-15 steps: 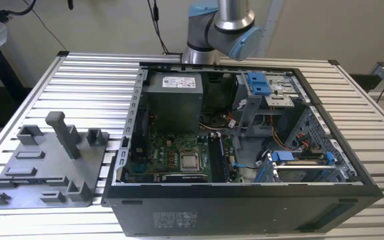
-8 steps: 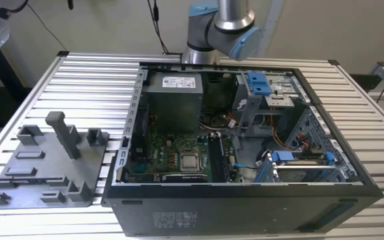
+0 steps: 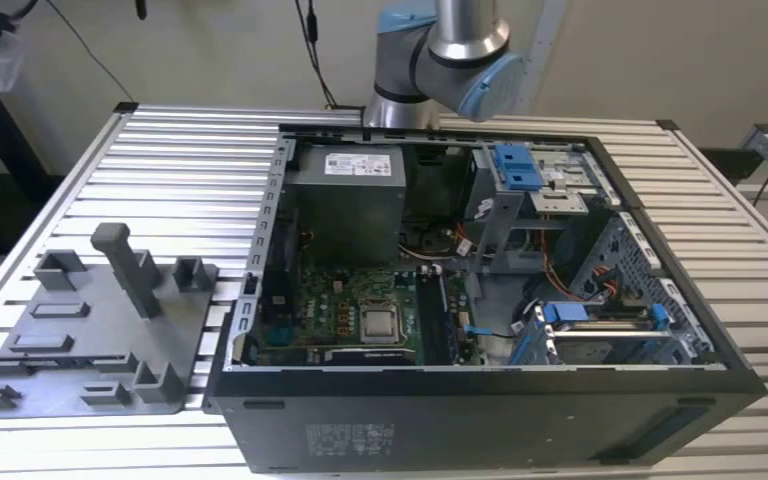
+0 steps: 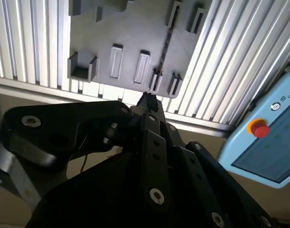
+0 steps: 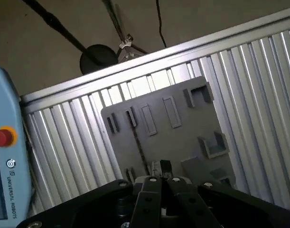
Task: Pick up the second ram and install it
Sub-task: 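Pick up the second ram and move it above second insertion slot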
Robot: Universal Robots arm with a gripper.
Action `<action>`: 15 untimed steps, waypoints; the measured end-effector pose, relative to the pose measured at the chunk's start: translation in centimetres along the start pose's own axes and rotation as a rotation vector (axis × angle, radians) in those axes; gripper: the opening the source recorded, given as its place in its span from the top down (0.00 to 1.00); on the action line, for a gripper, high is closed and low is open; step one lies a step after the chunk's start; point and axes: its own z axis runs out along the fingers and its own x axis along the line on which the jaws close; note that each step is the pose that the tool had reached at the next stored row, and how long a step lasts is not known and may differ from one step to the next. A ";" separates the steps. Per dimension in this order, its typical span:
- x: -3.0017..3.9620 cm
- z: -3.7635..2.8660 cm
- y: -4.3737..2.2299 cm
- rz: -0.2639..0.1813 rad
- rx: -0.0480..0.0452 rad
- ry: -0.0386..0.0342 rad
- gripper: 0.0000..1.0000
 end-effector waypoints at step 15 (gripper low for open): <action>0.01 0.41 -0.01 -0.223 0.0031 0.0133 0.89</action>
